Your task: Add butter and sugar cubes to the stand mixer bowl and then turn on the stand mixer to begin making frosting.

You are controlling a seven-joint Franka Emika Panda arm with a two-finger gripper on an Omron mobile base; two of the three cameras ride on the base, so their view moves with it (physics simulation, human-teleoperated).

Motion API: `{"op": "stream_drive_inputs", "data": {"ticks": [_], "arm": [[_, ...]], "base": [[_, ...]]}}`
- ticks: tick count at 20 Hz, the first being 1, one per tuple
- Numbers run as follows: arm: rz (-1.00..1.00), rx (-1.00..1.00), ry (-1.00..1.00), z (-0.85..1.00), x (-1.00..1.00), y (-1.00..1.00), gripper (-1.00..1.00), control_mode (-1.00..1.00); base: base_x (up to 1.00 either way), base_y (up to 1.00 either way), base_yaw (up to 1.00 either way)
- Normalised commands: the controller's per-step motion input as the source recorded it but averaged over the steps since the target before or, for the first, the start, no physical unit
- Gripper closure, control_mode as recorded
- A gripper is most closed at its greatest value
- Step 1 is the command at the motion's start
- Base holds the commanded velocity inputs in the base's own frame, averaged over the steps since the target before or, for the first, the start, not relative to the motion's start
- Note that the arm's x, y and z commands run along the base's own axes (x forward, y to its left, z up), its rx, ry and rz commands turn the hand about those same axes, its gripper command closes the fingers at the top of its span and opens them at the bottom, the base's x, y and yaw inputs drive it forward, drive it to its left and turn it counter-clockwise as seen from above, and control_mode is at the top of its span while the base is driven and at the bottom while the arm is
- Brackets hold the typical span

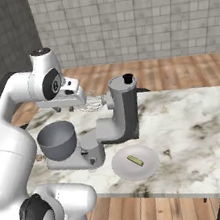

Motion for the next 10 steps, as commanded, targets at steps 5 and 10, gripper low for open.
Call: {"op": "stream_drive_inputs", "data": {"ticks": [5,10], "arm": [[0.0,0.0,0.0,0.0,0.0,0.0,-1.0,1.0],[0.0,0.0,0.0,0.0,0.0,0.0,-1.0,1.0]], "base": [[-0.01,0.0,0.0],[-0.35,0.0,0.0]]}}
